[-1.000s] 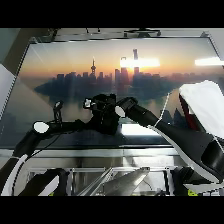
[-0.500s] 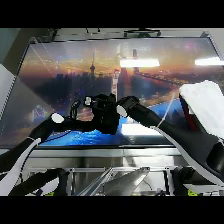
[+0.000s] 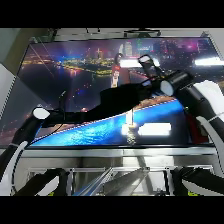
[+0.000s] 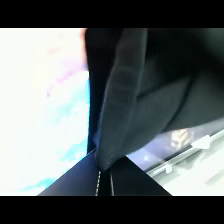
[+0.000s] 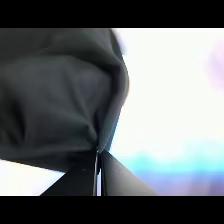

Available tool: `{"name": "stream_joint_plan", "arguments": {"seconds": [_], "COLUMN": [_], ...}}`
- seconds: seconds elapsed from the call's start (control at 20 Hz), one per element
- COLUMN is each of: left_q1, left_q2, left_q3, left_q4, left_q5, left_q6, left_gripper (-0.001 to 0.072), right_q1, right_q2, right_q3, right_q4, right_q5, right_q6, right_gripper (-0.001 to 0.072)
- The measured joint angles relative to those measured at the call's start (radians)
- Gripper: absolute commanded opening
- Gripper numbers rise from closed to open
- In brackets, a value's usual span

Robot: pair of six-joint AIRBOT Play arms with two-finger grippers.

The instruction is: Fold the shirts.

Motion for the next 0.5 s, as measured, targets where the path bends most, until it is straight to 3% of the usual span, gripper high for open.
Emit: {"name": "stream_joint_plan", "arguments": {"seconds": [0.25, 0.4, 0.5], "left_q1": [0.114, 0.201, 0.25], "left_q2": [0.208, 0.334, 0.399], "left_q3": [-0.002, 0.138, 0.27], "left_q4": [-0.054, -0.114, -0.154], "left_q5": [-0.053, -0.114, -0.146], "left_q6": [0.003, 0.003, 0.007], "left_gripper": [0.0024, 0.0024, 0.0024], "right_q1": [-0.085, -0.099, -0.103], "right_q2": [0.056, 0.182, 0.309], "right_q3": [-0.043, -0.014, 0.02], "right_q4": [0.118, 0.219, 0.304], "right_q5": [0.144, 0.122, 0.035], "right_q6": [0.027, 0.005, -0.029], "right_gripper": [0.0015, 0.0017, 0.0018]}}
